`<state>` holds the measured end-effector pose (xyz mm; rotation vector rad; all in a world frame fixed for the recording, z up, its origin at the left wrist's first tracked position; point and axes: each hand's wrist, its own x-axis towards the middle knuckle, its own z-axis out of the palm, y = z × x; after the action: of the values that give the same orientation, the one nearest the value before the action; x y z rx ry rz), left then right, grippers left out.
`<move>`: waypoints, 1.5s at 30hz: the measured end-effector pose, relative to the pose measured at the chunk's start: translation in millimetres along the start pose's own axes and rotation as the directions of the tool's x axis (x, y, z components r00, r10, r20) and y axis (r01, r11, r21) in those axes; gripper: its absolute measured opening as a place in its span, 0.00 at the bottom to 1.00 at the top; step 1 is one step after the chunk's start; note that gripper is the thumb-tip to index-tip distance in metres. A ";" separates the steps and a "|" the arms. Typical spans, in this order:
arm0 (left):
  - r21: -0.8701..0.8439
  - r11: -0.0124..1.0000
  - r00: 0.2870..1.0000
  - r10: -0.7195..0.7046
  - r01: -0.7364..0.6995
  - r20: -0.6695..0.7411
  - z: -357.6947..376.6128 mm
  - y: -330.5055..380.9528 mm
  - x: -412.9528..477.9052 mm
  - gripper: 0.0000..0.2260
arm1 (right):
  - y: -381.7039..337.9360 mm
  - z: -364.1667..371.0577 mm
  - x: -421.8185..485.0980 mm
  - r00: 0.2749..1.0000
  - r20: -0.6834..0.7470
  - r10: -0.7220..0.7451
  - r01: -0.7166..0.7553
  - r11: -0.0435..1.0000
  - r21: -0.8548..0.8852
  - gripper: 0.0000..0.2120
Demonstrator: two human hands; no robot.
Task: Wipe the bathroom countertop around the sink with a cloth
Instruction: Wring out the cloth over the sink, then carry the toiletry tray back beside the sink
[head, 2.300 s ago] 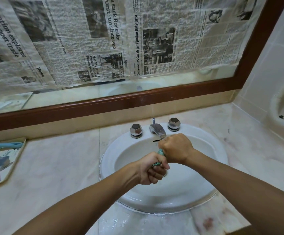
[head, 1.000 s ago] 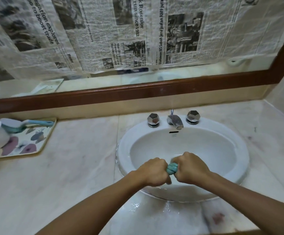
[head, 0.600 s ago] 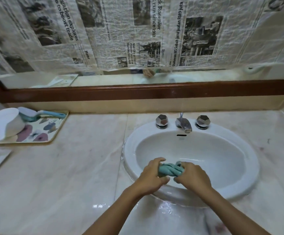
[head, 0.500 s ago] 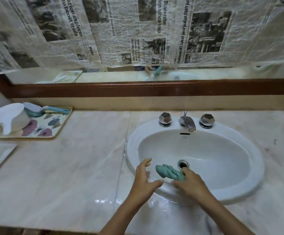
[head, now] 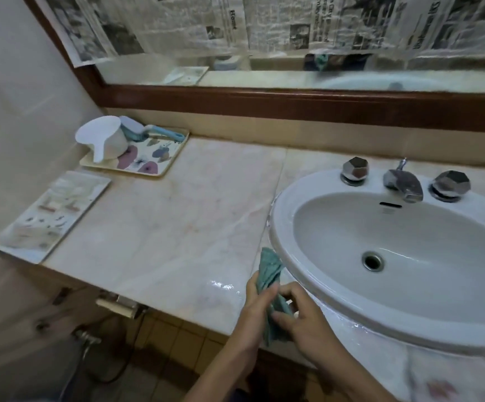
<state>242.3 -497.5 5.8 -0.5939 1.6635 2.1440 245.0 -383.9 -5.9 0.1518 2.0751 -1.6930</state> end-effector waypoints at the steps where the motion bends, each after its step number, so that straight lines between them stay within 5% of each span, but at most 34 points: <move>1: -0.025 1.000 1.000 -0.006 0.005 -0.023 -4.1 -0.5 -1.0 0.12 | -1.3 1.8 1.9 1.000 0.021 0.002 -0.002 0.999 0.038 0.15; 8: -0.148 0.987 0.955 0.020 -0.067 -0.297 -41.3 1.8 -3.0 0.24 | -8.5 21.2 13.0 0.971 0.222 0.087 -0.182 0.871 0.456 0.09; 15: -0.115 0.992 0.940 0.012 -0.054 -0.342 -79.6 14.8 -2.9 0.11 | -34.9 46.1 30.5 0.933 0.298 0.200 -0.341 0.753 0.563 0.08; 22: -0.179 0.983 0.935 -0.015 -0.052 -0.353 -128.1 34.6 12.7 0.09 | -61.2 89.9 85.3 0.960 0.164 0.228 -0.274 0.890 0.366 0.05; 25: -0.188 0.982 0.942 -0.056 -0.008 -0.332 -164.6 42.2 24.7 0.09 | -71.0 121.0 109.4 0.987 0.043 0.153 -0.158 0.976 0.148 0.06; 28: -0.083 0.996 0.961 -0.046 0.024 -0.274 -215.7 47.8 43.4 0.09 | -86.2 161.1 139.5 0.999 -0.005 0.052 -0.053 0.996 -0.067 0.06; 31: 0.188 0.981 0.948 0.109 -0.053 -0.300 -281.3 57.3 67.7 0.06 | -110.4 197.4 179.7 1.000 -0.020 -0.003 0.000 0.985 -0.174 0.09; 34: 0.591 0.793 0.864 0.392 -0.144 -0.316 -357.1 75.1 88.4 0.08 | -142.4 227.8 229.1 1.000 0.008 -0.021 0.022 0.949 -0.313 0.09; 36: 0.817 0.547 0.773 0.593 -0.181 -0.225 -404.6 82.6 103.5 0.13 | -166.8 243.6 263.2 0.996 0.084 0.022 0.018 0.894 -0.448 0.07; 39: 0.967 0.230 0.702 0.706 -0.106 -0.091 -456.4 83.0 129.7 0.18 | -192.0 262.9 306.3 0.986 0.149 0.077 0.040 0.756 -0.654 0.06; 42: 0.978 0.166 0.718 0.695 -0.122 -0.029 -472.4 85.0 141.5 0.19 | -188.7 280.3 336.6 0.994 0.108 -0.003 0.093 0.521 -0.849 0.03; 45: 0.960 0.221 0.729 0.684 -0.173 -0.026 -471.6 85.0 139.4 0.19 | -171.8 295.6 339.9 0.986 -0.037 -0.164 0.014 0.300 -0.954 0.13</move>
<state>130.1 -971.7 -101.6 -0.2109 3.2365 0.8205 -38.6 -772.8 -32.4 -0.2678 2.8559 -0.1718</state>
